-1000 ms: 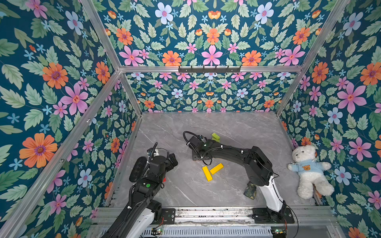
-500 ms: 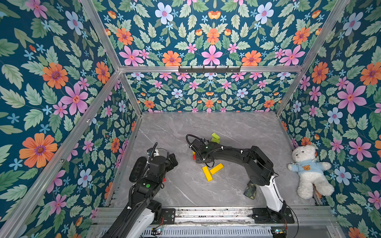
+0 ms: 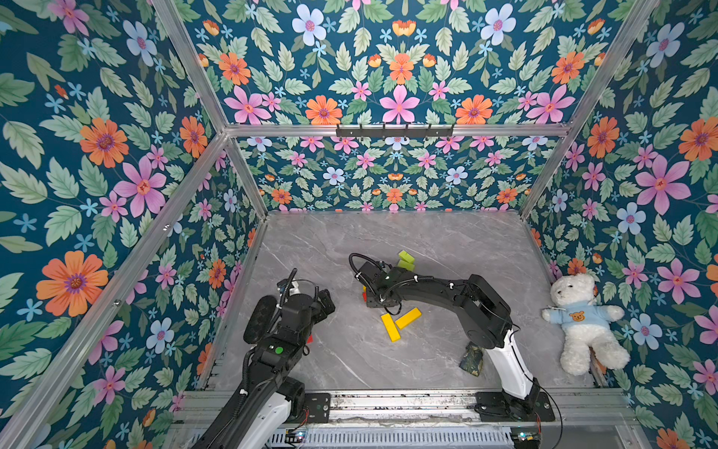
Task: Assemble the letter h with building blocks
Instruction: Assemble the building block at the center of the board, then move the building block to the center of the board.
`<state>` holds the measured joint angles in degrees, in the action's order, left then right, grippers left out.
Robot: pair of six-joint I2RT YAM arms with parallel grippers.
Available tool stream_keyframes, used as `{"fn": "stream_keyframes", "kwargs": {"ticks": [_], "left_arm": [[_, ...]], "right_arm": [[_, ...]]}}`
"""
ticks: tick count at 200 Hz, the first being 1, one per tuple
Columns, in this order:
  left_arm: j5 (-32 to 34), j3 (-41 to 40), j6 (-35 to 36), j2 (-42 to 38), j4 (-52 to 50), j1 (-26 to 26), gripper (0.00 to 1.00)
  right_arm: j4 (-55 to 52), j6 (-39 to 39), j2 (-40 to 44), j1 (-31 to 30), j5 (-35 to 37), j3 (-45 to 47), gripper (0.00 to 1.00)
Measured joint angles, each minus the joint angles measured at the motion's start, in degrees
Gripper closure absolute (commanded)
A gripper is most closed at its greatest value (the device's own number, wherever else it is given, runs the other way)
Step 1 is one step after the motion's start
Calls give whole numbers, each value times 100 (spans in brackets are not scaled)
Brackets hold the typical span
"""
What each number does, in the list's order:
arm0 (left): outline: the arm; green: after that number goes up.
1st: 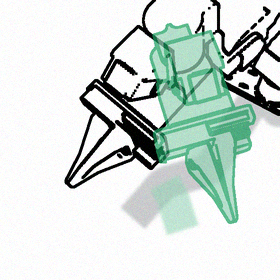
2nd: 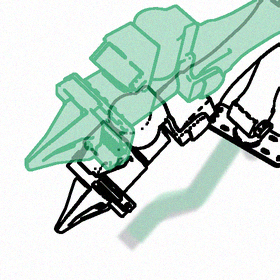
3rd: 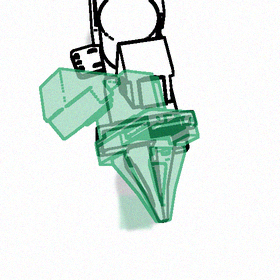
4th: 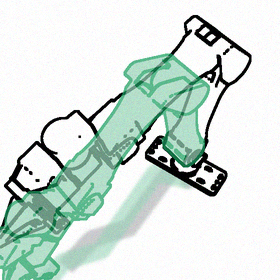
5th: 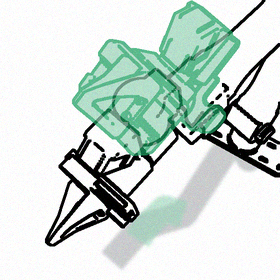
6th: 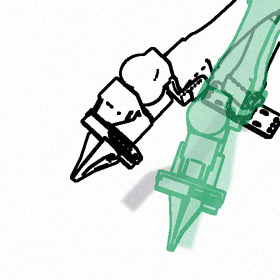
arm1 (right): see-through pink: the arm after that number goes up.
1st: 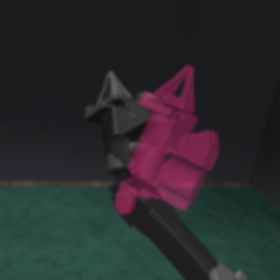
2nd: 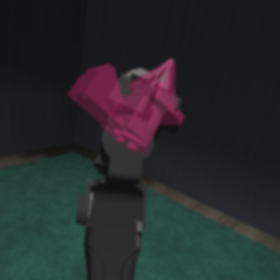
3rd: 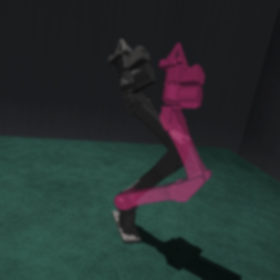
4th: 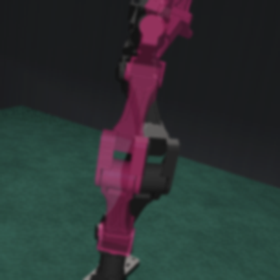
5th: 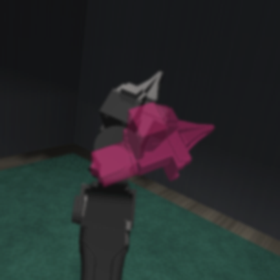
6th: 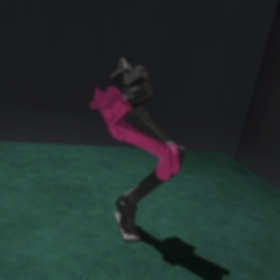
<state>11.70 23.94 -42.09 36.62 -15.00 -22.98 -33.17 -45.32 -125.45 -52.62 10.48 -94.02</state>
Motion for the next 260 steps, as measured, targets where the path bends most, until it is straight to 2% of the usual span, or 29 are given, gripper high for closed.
{"fn": "stream_keyframes", "kwargs": {"ticks": [69, 109, 170, 204, 243, 260], "left_arm": [[-2, -15, 2, 9, 0, 0, 0], [-2, -15, 2, -24, 0, 0, 0], [-24, 214, 24, -221, -129, 0, 0], [-24, 332, 68, -328, -234, 0, 0], [-24, 302, 92, -273, -260, 0, 0], [-28, 286, 92, -245, -260, 0, 0]], "right_arm": [[37, -208, -136, -9, -7, -240, 57], [50, -221, -98, -9, -7, -229, 50], [444, -96, 1405, 37, -17, 804, 42], [498, -76, 2057, 531, -81, 1300, 41], [319, -136, 2247, 1145, -173, 1646, 41], [297, -258, 2214, 1410, -273, 1683, 35]]}}
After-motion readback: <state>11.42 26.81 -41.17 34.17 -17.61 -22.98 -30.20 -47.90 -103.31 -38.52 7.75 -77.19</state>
